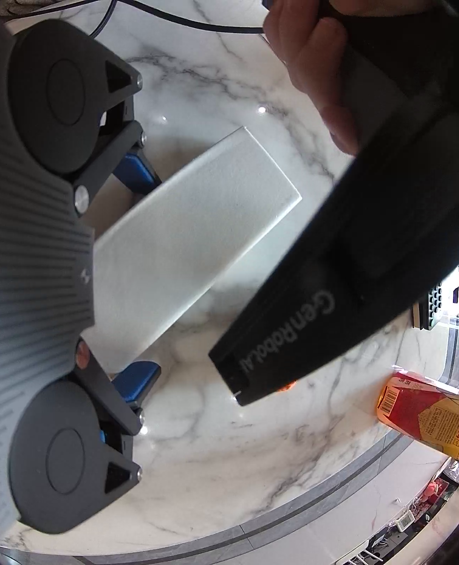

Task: Organize objects
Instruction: 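Grasp the white rectangular box with right tool while left tool grasps orange crochet fruit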

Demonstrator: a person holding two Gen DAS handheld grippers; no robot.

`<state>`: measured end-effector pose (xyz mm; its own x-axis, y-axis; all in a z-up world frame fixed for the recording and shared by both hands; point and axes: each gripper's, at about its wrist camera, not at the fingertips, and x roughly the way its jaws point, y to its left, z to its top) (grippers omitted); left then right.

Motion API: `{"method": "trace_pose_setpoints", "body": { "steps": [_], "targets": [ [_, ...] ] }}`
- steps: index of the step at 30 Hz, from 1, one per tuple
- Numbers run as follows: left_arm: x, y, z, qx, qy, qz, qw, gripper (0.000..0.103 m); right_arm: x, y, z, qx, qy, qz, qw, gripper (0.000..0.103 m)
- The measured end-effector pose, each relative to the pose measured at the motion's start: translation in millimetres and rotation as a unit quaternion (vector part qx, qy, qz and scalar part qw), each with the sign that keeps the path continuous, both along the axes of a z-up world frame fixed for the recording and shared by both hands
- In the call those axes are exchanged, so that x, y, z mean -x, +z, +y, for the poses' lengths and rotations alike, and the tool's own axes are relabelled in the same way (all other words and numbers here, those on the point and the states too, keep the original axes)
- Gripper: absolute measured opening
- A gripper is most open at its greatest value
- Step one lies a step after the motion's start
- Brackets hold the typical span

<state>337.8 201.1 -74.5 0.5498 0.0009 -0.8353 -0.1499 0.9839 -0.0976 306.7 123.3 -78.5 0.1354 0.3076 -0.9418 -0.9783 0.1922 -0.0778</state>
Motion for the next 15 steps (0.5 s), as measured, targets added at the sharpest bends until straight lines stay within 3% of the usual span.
{"method": "trace_pose_setpoints", "body": {
  "steps": [3,4,5,7,15],
  "targets": [
    [-3.3,-7.1,1.1,0.023,0.003,0.004,0.9997,0.088,0.9,0.4,-1.6,-0.002,0.0,0.0,1.0,0.101],
    [-2.9,-9.3,0.6,0.032,-0.002,0.005,0.9995,0.081,1.1,0.3,-2.0,-0.003,0.001,0.001,1.0,0.101],
    [-1.0,-10.5,0.0,0.044,-0.009,-0.002,0.999,0.066,1.4,0.2,-2.4,-0.004,0.001,0.002,1.0,0.102],
    [2.2,-12.1,-0.4,0.074,-0.019,-0.014,0.997,0.048,0.9,0.1,-3.1,-0.006,0.0,0.005,1.0,0.102],
    [12.7,-5.9,-7.0,0.06,-0.028,-0.024,0.9975,0.044,5.0,0.8,-5.4,-0.009,-0.025,0.01,1.0,0.102]
  ]
}}
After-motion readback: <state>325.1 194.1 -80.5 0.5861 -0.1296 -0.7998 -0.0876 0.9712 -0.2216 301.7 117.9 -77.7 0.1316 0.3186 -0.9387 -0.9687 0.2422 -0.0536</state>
